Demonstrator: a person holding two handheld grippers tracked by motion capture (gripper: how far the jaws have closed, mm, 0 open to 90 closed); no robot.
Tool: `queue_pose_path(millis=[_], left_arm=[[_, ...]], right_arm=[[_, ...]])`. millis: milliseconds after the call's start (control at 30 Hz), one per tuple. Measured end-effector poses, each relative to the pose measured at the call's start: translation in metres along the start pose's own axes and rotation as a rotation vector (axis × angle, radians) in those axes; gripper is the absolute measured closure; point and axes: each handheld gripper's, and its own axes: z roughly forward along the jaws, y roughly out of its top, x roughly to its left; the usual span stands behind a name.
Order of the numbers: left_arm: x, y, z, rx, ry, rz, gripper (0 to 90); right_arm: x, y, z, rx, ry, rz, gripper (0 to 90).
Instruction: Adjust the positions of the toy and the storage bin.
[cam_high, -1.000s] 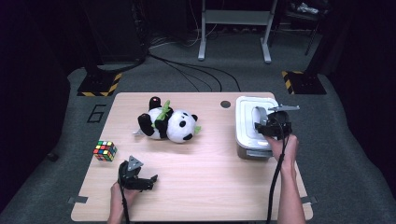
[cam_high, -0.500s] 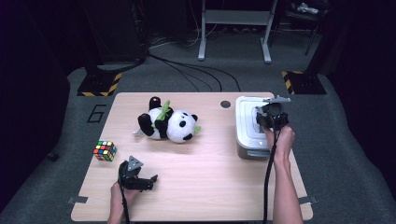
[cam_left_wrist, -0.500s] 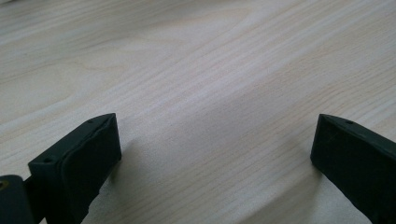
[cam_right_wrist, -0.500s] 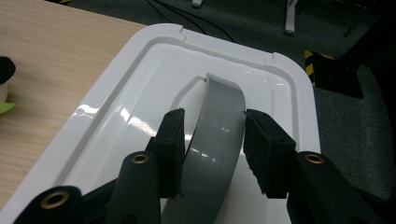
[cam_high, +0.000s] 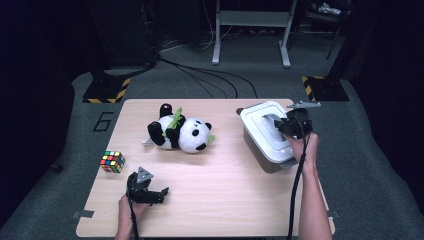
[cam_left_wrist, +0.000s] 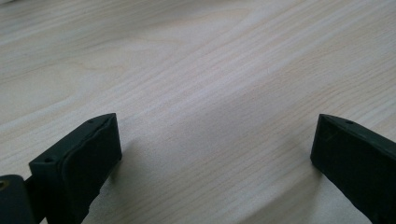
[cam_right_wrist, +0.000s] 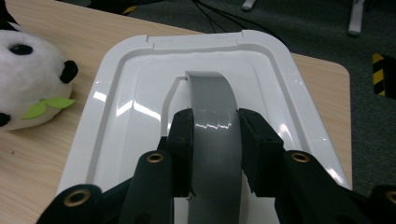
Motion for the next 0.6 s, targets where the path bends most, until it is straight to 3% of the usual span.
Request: queue_pose_path(millis=[200,367,600], left_arm=[[0.000,0.000,0.000,0.000,-0.001,0.000,1.8],[0.000,0.000,0.000,-0.001,-0.001,0.002,1.7],[0.000,0.000,0.000,0.000,-0.001,0.001,1.8]], right_arm=[[0.000,0.001,0.002,0.000,0.069,0.005,67.1],[0.010,0.001,0.006,-0.003,0.141,-0.015,67.1],[0.019,0.003,0.009,-0.011,0.149,-0.031,66.9]])
